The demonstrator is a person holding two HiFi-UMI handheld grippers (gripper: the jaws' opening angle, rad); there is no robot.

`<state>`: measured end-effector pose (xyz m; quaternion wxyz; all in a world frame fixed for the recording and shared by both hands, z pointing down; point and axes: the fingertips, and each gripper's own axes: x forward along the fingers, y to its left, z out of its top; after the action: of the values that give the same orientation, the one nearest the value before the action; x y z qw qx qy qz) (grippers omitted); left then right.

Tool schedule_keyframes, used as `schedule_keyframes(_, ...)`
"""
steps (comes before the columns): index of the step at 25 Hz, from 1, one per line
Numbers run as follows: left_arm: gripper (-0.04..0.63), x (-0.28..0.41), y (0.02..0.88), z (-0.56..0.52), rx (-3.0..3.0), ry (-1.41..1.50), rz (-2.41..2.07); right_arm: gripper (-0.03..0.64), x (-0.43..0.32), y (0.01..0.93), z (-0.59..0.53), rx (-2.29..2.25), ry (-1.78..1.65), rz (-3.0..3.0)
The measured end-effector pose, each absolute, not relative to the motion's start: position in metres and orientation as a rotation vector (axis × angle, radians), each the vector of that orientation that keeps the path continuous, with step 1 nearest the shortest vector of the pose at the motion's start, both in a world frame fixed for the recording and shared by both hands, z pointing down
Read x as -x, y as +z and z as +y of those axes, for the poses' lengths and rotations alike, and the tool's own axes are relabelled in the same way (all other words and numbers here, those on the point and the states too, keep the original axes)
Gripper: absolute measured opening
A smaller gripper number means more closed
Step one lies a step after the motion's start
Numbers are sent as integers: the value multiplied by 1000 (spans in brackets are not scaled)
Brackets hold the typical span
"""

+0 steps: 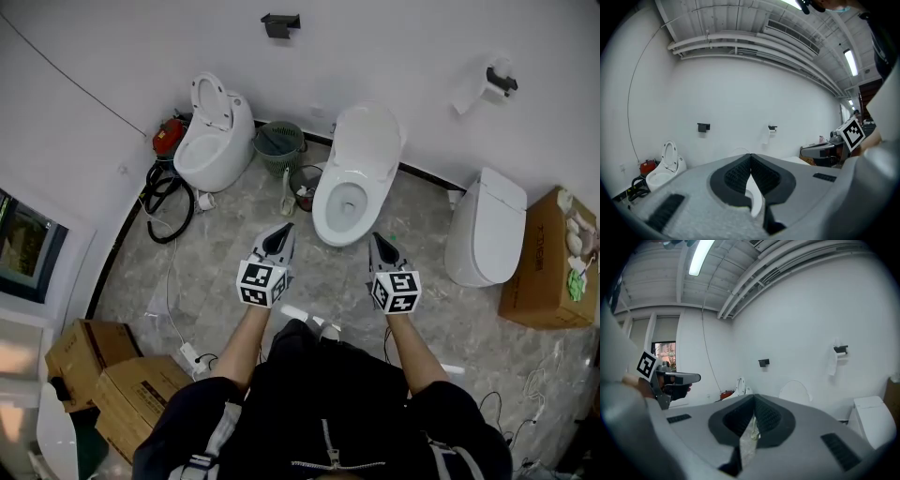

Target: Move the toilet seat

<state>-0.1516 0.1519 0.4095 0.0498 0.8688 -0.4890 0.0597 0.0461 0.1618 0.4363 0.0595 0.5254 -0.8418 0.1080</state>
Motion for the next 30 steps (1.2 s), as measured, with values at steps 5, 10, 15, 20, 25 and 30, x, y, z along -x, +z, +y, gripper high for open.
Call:
schedule_keyframes(5,3,152,414,104,-2656,182,-1462,-6,-43,441,125,-1606,337,-2535)
schedule_keyframes(10,3,146,423,42,-2681,176,-1388,-6,-48,446,73,-1666,340,-2486)
schedule_keyframes(15,3,146,437,-34,-2689,185,-1295,3,-45,452,15,-1740,373,-2417)
schedule_keyframes(20,3,144,444,-110,-2735,223,-1159,5,-42,452,-47,-1844,365,-2298)
schedule_keyframes(25,3,145,449,-168,-2775,254,-1045,5,-31,454,-93,-1915,434,-2287)
schedule_keyframes(30,3,143,459,-202,-2779,275,-973,5,-28,455,-120,-1972,451,-2254)
